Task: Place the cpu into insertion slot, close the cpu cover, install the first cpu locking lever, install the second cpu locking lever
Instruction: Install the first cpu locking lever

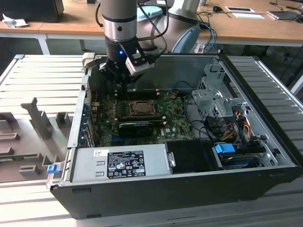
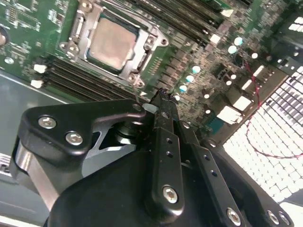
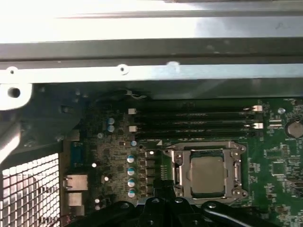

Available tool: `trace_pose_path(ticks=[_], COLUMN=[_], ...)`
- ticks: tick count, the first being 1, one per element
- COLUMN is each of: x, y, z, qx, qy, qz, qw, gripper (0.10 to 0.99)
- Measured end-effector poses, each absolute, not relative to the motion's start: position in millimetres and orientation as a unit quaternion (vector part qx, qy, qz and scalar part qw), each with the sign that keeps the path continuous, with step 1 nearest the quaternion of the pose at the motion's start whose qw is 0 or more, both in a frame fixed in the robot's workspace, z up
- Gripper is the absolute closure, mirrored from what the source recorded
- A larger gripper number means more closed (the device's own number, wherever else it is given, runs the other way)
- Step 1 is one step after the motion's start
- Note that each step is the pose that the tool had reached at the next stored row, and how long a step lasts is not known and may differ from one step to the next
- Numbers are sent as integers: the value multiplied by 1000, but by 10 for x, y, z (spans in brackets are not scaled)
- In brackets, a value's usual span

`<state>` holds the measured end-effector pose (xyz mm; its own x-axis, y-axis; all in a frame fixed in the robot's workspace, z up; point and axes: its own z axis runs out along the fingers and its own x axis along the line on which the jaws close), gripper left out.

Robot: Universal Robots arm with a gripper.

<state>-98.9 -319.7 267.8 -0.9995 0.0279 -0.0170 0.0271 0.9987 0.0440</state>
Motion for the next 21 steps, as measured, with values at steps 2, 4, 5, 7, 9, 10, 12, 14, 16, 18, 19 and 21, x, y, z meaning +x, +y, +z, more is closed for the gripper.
trace_pose_path(ticks=[2,4,5,7,9,10,12,14,16,18,19,21], x=[-1015,-1058,-1077,-1105,-1116,-1117,-1124,-1124,-1124,-1124,-1124,-1124], y=[-3196,-3193,-3192,-3148,-3044,-3017,-2982,-2942,-2915,-2897,-2896,-2887], z=[2643,2593,2572,2542,2541,2541,2543,2543,2543,2543,2543,2543], qx=[13,10,9,6,6,5,5,5,4,4,4,4], qy=[1000,1000,1000,1000,1000,1000,1000,1000,1000,1000,1000,1000], qz=[22,22,22,24,24,24,24,24,24,24,24,24], qw=[9,9,9,9,9,9,9,9,9,8,9,9], gripper=[980,980,980,980,980,980,980,980,980,980,980,980])
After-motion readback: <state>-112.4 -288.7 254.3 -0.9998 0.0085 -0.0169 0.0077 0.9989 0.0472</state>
